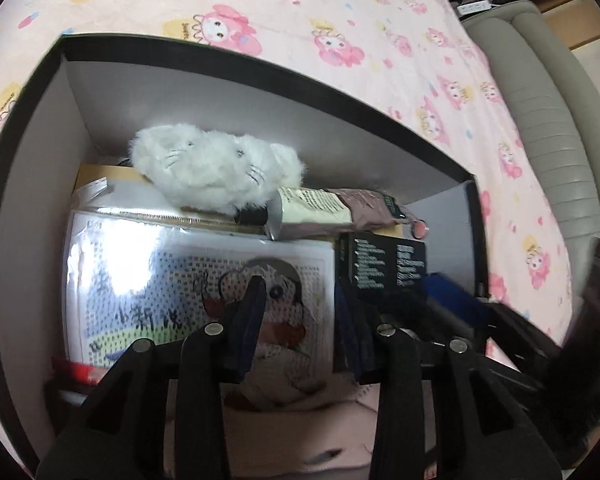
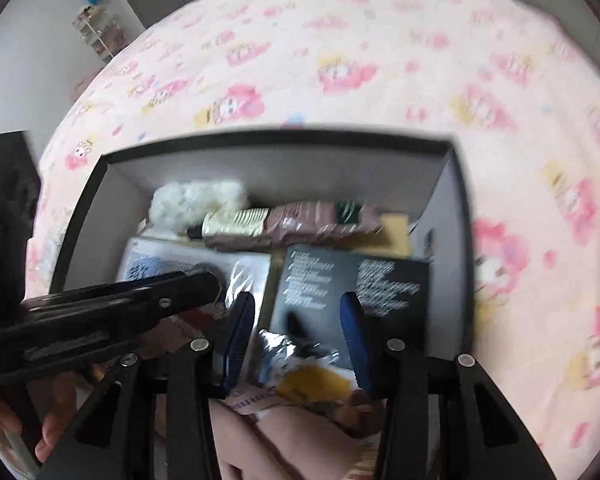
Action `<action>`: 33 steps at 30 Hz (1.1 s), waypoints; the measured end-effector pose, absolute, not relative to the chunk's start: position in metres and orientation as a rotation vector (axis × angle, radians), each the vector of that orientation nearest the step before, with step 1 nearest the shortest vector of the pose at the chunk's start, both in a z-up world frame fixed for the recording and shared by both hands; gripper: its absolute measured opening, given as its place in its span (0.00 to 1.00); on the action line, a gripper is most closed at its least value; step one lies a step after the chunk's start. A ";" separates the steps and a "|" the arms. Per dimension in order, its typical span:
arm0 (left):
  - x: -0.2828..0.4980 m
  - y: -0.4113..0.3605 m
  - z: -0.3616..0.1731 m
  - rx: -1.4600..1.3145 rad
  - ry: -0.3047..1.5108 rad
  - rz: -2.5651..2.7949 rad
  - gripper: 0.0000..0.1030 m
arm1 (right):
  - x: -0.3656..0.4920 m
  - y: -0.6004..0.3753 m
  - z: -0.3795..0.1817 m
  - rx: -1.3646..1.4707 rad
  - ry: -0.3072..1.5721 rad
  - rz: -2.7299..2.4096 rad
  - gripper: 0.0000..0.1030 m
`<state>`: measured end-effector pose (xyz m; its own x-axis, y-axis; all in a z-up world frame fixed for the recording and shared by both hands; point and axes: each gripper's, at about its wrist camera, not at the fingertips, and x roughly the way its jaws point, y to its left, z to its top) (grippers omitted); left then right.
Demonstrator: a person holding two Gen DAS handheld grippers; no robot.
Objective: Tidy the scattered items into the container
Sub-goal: 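Lower the snack packet and cream tube into the box, open the right gripper, then lift the right gripper out of the black box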
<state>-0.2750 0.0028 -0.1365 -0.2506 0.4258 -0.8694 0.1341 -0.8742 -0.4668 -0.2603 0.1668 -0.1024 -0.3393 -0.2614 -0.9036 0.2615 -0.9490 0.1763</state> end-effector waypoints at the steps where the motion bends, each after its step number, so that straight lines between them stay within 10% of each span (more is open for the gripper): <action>1: -0.281 0.002 -0.140 -1.797 -0.692 2.234 0.30 | -0.261 0.168 -0.099 1.561 0.012 -2.366 0.39; 21: -0.296 0.002 -0.140 -1.707 -0.744 2.306 0.29 | -0.286 0.169 -0.109 1.557 0.110 -2.504 0.40; 27: -0.244 0.001 -0.099 -1.605 -0.691 2.367 0.55 | -0.267 0.176 -0.096 1.566 0.040 -2.501 0.41; 33: -0.179 0.007 -0.061 -1.482 -0.631 2.518 0.56 | -0.217 0.166 -0.054 1.405 0.055 -2.562 0.46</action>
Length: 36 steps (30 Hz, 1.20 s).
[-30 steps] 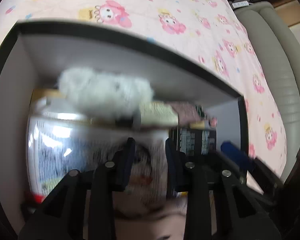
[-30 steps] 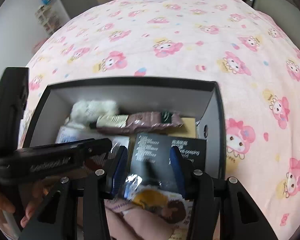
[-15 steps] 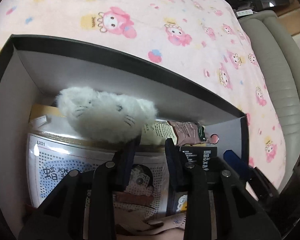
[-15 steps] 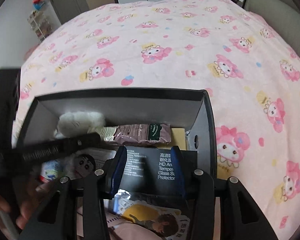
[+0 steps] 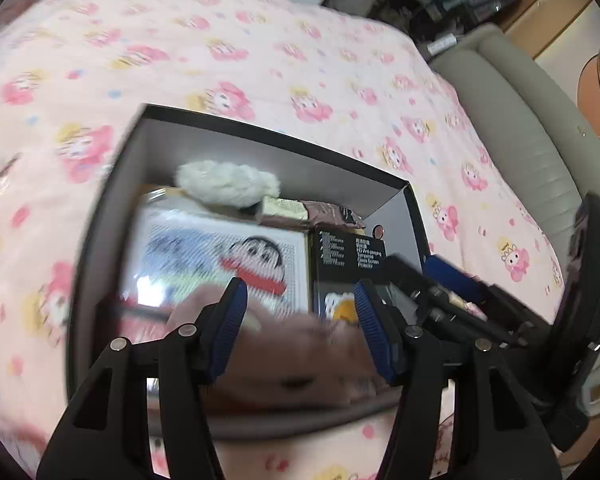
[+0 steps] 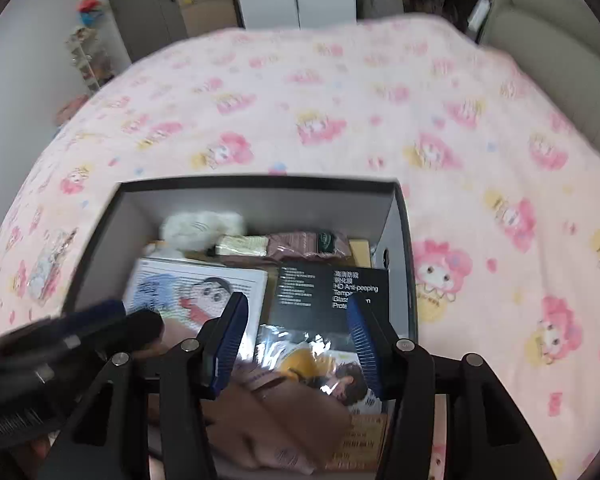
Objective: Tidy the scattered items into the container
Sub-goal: 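Lift the right gripper out of the black box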
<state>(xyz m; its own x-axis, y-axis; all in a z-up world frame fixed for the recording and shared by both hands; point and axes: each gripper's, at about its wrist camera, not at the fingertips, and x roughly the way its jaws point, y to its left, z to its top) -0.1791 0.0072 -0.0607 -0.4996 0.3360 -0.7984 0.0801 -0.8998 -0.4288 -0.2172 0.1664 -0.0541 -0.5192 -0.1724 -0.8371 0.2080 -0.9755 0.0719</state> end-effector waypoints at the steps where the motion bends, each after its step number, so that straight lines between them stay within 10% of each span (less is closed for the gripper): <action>1: -0.169 0.006 -0.057 -1.464 -0.636 2.533 0.57 | -0.207 0.165 -0.048 1.373 0.054 -2.588 0.46; 36: 0.007 -0.095 -0.008 -1.362 -0.454 2.704 0.60 | -0.031 0.049 -0.008 1.279 0.159 -2.509 0.47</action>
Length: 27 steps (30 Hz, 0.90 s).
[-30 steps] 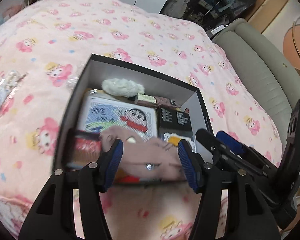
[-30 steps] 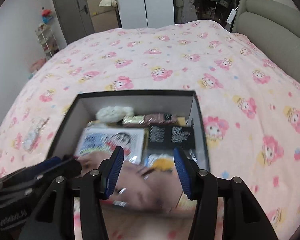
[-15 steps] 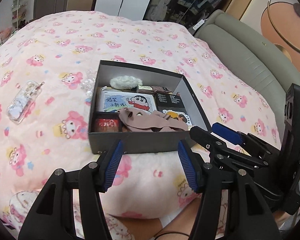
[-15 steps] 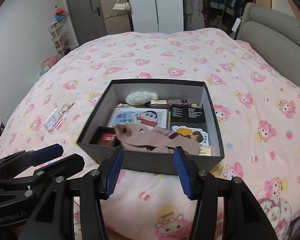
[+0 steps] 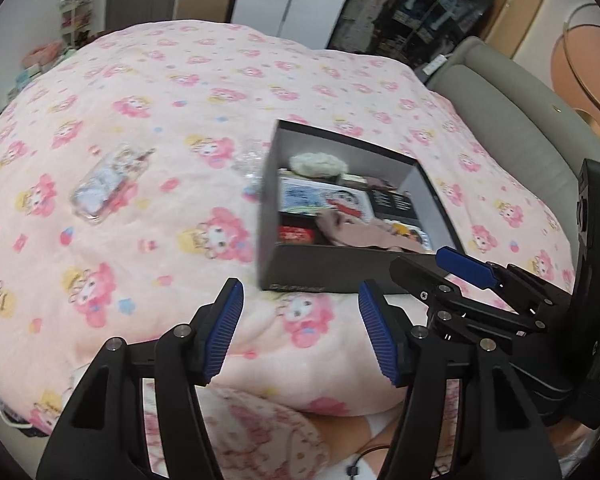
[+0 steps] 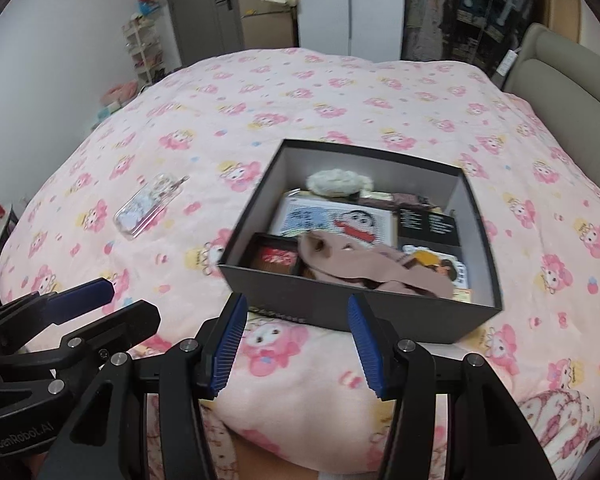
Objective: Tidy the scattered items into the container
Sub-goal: 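Lift the right gripper out of the black box, then move the right gripper to the clear phone case on the blanket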
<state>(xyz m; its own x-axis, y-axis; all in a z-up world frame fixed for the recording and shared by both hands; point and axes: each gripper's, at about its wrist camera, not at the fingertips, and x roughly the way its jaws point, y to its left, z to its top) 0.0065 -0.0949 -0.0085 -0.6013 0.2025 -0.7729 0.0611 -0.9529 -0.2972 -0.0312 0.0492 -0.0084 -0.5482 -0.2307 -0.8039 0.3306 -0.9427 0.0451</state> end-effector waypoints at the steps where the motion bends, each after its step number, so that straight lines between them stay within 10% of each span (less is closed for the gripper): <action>1: 0.009 -0.100 -0.010 -1.369 -0.462 2.713 0.60 | -0.032 0.043 -0.010 1.282 0.174 -2.498 0.47; 27: 0.001 -0.250 -0.090 -1.558 -0.896 2.789 0.60 | -0.073 -0.118 -0.075 1.378 0.392 -2.249 0.47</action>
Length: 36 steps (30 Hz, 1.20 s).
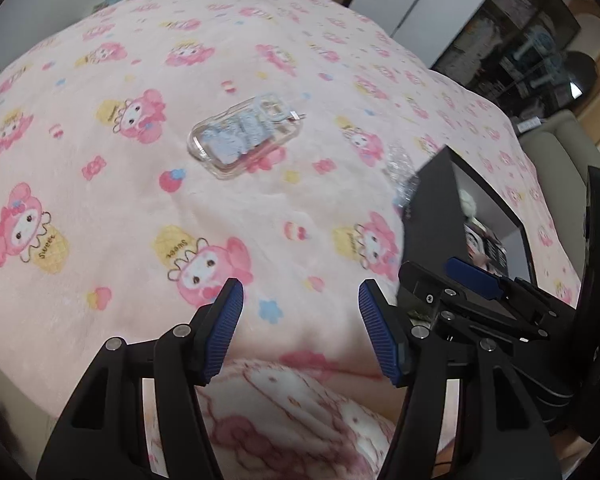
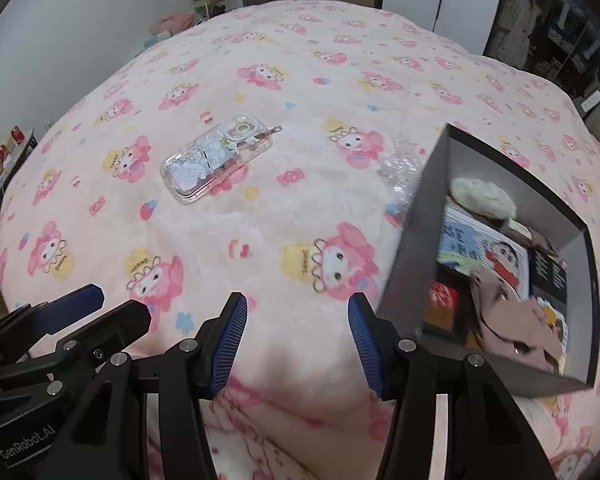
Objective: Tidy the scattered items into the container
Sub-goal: 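Move the right gripper to the clear phone case on the blanket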
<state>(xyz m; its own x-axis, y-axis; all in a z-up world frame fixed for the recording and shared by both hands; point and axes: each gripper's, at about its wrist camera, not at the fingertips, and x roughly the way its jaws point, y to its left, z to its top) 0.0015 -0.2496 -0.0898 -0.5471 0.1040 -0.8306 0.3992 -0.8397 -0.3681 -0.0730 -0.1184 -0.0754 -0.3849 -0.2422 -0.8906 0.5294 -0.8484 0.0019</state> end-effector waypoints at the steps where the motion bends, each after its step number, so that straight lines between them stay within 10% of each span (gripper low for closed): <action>1: -0.003 -0.254 -0.094 1.391 0.820 -2.478 0.60 | -0.078 -0.122 -0.079 1.385 0.398 -2.244 0.47; 12: -0.088 -0.346 -0.139 1.171 1.276 -2.152 0.61 | -0.180 -0.184 -0.097 1.401 0.293 -2.203 0.56; 27: -0.102 -0.388 -0.188 1.113 1.295 -2.035 0.55 | -0.260 -0.272 -0.162 1.379 0.443 -2.130 0.56; 36: -0.092 -0.394 -0.192 1.100 1.365 -2.028 0.35 | -0.258 -0.276 -0.159 1.371 0.301 -2.049 0.56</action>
<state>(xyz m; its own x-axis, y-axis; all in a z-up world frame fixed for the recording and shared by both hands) -0.0920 -0.3945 -0.1918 -0.5762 0.0592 -0.8151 0.7328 -0.4041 -0.5474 -0.2578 -0.2765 -0.1593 -0.2456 -0.3842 -0.8900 0.6241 -0.7652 0.1581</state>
